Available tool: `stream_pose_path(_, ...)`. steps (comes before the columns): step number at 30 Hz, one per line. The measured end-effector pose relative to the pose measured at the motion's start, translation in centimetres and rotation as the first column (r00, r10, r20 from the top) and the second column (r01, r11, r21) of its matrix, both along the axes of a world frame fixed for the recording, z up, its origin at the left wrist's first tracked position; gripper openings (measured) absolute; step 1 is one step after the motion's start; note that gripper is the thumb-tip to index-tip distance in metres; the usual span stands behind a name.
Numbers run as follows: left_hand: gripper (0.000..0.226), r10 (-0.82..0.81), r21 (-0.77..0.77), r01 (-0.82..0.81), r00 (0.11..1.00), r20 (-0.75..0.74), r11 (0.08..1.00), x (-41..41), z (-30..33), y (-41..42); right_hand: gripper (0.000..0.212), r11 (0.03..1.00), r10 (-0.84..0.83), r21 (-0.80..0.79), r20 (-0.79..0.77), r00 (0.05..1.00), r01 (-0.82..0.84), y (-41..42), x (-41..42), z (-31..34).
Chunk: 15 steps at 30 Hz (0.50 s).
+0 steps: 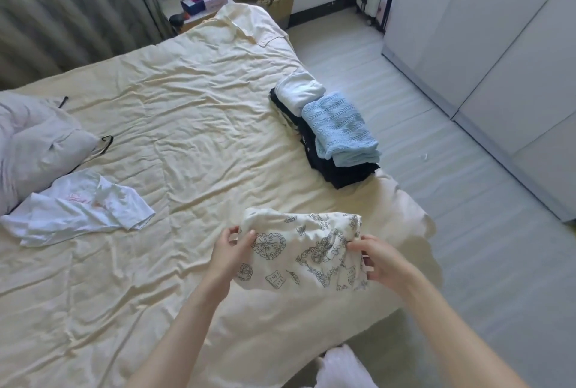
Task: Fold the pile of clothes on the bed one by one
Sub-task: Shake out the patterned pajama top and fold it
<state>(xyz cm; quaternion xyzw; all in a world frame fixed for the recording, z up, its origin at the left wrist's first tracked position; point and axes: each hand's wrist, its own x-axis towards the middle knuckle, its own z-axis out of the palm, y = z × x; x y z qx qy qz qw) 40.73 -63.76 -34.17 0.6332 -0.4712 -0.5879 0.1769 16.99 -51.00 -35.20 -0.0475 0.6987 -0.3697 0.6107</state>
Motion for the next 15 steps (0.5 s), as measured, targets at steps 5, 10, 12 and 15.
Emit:
stream_pose_path(5, 0.02, -0.164, -0.113, 0.175, 0.981, 0.101, 0.978, -10.9, 1.8, -7.2, 0.015, 0.993, -0.106, -0.046, 0.053, 0.993, 0.108, -4.4, -8.6, 0.4)
stream_pose_path(10, 0.034, -0.353, -0.331, 0.449, 0.882, 0.311, 0.83, -21.6, 3.8, -17.7, 0.015, 0.929, -0.319, -0.147, 0.154, 0.935, 0.341, -11.1, -14.3, 1.2)
stream_pose_path(12, 0.038, -0.392, -0.386, 0.543, 0.826, 0.406, 0.745, -25.8, 4.2, -21.8, 0.014, 0.87, -0.424, -0.176, 0.214, 0.88, 0.462, -13.8, -15.9, 1.0)
stream_pose_path(15, 0.038, -0.446, -0.417, 0.654, 0.746, 0.495, 0.632, -31.7, 3.3, -27.4, 0.015, 0.798, -0.504, -0.2, 0.295, 0.812, 0.568, -17.4, -17.6, -0.3)
